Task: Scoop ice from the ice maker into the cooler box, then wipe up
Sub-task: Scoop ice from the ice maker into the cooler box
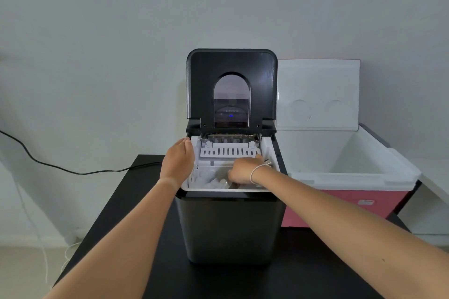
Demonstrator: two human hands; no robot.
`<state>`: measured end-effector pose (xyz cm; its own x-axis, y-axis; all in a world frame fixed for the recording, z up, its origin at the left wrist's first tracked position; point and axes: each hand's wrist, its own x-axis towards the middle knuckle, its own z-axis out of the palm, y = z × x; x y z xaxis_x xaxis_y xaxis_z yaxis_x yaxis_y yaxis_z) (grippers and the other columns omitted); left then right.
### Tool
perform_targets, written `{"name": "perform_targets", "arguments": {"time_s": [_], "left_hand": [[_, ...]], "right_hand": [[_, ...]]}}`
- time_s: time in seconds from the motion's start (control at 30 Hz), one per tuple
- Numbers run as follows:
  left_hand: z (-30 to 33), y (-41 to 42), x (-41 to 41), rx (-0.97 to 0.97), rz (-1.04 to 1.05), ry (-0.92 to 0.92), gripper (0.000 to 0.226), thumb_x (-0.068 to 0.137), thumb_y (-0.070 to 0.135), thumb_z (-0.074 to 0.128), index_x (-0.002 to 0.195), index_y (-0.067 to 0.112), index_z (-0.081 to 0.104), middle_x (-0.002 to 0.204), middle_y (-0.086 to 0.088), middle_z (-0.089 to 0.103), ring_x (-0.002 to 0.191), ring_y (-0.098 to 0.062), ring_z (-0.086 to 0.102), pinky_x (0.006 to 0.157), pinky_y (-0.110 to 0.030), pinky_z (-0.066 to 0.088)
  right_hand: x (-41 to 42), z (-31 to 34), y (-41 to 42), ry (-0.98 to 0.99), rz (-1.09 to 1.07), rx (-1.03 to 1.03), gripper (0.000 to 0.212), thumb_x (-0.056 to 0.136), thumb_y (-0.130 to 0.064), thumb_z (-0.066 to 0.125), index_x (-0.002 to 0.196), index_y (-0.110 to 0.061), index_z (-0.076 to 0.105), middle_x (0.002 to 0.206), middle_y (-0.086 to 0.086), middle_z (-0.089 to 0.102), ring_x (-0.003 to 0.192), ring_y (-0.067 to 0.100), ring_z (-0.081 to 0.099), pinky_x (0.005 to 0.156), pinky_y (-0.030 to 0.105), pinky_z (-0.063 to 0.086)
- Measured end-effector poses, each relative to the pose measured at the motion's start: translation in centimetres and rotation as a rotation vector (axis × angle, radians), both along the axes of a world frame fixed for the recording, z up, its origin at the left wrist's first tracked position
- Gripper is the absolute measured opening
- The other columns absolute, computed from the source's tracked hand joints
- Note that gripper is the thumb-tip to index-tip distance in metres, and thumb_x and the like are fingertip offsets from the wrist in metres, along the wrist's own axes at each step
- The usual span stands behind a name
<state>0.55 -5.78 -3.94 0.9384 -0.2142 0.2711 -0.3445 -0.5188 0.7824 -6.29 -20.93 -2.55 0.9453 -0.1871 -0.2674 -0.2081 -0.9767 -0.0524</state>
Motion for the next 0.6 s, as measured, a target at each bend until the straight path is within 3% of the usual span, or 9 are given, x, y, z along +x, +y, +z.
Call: {"name": "perform_targets", "arguments": {"time_s": [0.23, 0.6], "left_hand": [[0.1, 0.0, -0.1, -0.021, 0.0, 0.014, 0.032, 0.096, 0.015, 0.027, 0.065, 0.009, 0.033, 0.061, -0.006, 0.04, 0.059, -0.019, 0.036, 0.054, -0.032, 0.029], [0.0, 0.0, -0.1, -0.032, 0.002, 0.023, 0.034, 0.097, 0.017, 0.026, 0.068, 0.006, 0.038, 0.065, -0.009, 0.045, 0.06, -0.018, 0.04, 0.055, -0.029, 0.032]], "right_hand": [[-0.3, 0.6, 0.0, -0.003, -0.001, 0.009, 0.031, 0.092, -0.028, 0.037, 0.064, -0.017, 0.043, 0.068, -0.001, 0.046, 0.084, 0.023, 0.047, 0.102, 0.039, 0.026], [-0.2, 1.7, -0.1, -0.001, -0.025, 0.045, 0.021, 0.085, -0.021, 0.04, 0.066, -0.016, 0.045, 0.069, 0.001, 0.049, 0.077, 0.022, 0.048, 0.091, 0.037, 0.032]]}}
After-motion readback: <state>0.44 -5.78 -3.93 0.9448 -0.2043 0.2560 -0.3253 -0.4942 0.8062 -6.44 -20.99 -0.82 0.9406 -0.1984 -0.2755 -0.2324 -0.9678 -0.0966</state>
